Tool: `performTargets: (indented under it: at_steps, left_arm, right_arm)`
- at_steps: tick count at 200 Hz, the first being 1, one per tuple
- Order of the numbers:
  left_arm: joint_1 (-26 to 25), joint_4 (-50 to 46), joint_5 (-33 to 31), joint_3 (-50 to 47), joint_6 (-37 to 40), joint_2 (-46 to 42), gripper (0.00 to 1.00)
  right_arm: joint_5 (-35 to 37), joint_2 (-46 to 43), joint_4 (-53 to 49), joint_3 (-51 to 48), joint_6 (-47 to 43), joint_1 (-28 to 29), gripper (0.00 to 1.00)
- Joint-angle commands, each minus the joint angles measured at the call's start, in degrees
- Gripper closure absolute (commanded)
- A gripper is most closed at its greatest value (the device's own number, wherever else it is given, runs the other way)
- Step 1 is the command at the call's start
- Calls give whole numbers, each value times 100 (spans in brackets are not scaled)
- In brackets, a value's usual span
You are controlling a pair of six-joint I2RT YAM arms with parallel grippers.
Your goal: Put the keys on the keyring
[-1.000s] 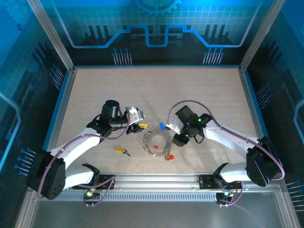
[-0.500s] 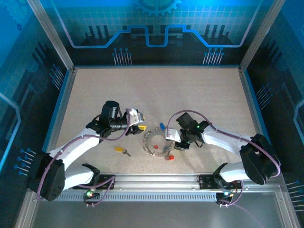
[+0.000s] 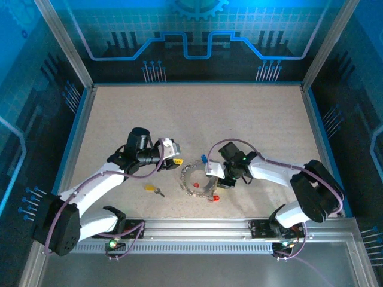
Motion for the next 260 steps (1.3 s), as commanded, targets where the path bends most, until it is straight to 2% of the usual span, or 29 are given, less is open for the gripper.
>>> performTargets:
  at_steps: [1,98,145,176,215,260]
  left_arm:
    - [-4,-93,-51,157,107,-98,50]
    - [-4,-94,-61,166,103,-139,50]
    - [-3,-96,-15,173,89,-110,50]
    - [-2,-63,-4,165,63,-79,50]
    - [-12,-61,55,192,54,-19,51]
    - [-11,-86,62,187,54,-11,50]
  right_arm:
    - [-66,180,-111,167,94,65,68]
    - [-253,38,-46,96,15,159,85]
    - [-166,24,-31,73,-21,202,89]
    - [52,-29,81,25,38,216,89]
    - [-422,-7,69,29,1,227,86]
    - [-361,70,121,11,-41,265,87]
